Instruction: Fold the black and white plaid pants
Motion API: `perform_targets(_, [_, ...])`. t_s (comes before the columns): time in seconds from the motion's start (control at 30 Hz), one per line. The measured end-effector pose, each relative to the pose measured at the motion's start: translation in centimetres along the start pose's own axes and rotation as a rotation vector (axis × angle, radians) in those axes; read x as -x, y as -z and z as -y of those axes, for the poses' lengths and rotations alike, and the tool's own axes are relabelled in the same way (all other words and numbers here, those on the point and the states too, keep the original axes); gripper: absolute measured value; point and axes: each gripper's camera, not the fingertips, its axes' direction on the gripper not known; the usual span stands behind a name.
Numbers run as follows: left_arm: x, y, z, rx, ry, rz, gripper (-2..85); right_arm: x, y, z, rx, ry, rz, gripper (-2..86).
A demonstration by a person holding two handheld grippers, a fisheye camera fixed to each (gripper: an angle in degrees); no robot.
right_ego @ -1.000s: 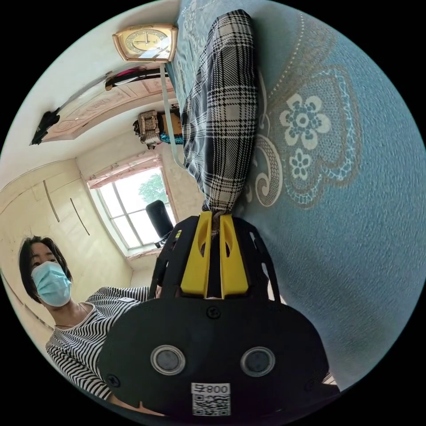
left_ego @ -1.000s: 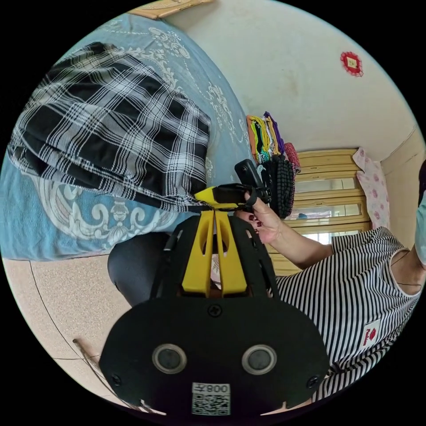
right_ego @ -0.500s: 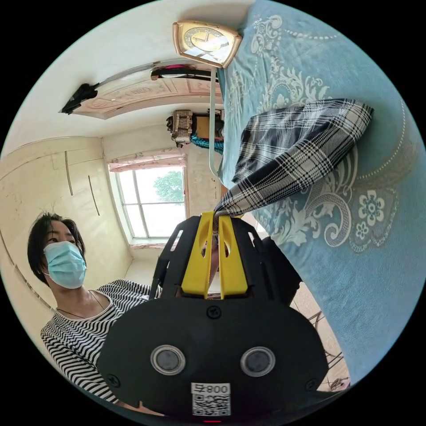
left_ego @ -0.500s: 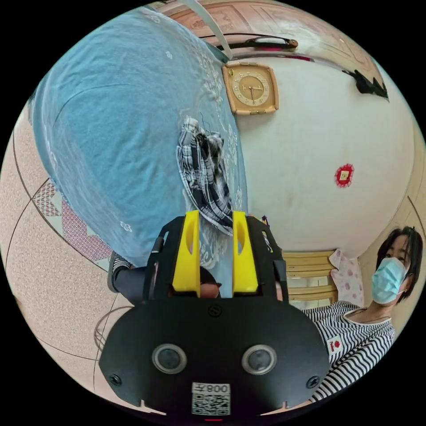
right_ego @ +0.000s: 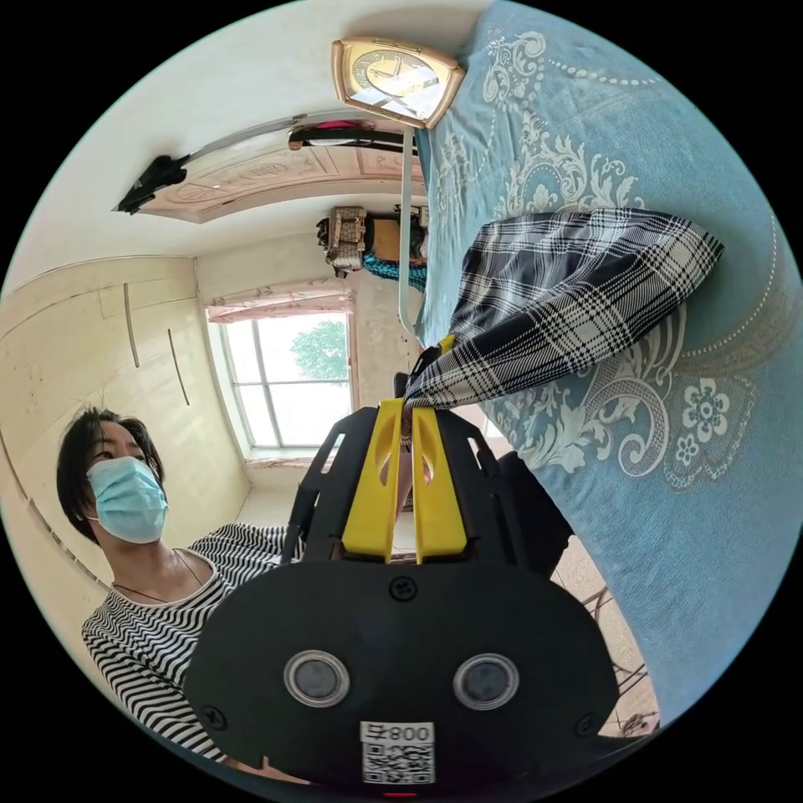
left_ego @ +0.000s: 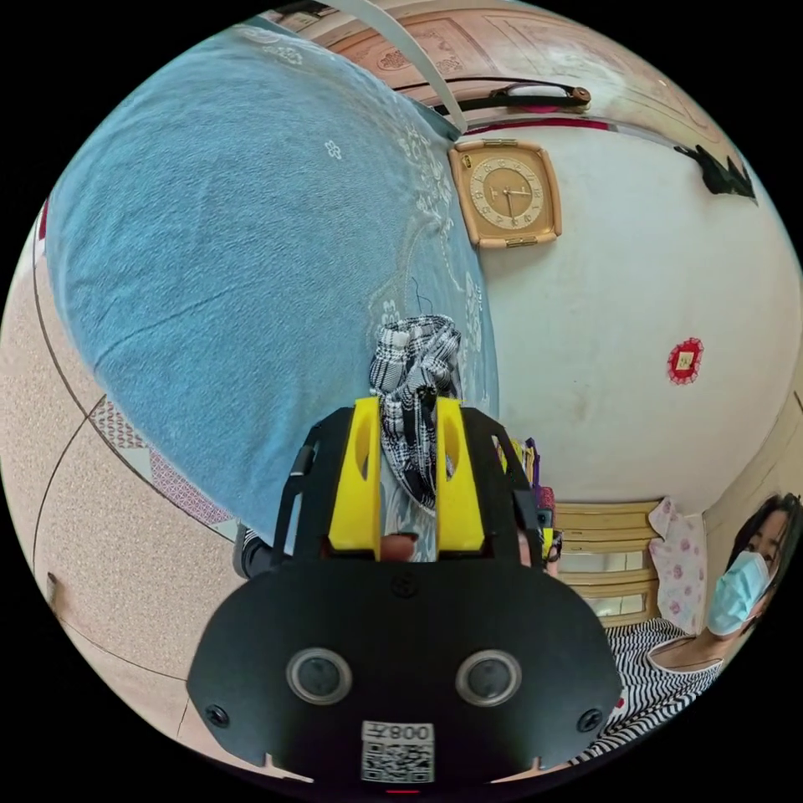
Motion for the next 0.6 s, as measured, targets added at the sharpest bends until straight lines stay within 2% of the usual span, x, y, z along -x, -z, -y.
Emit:
perform_targets(0.23, [-4.8,-0.6,0.7,0.009,-0.024,0.000,5.4,-7.7,0.6,-3.2,-0.005,-0.012,-0.022,1.2])
perform_targets(0.6, [-22.0,0.7,-2.7,-0.013,-0.176,-0.143,4.1,-17.9,4.6,-12.7,-0.077,0.031,0.038,1.1])
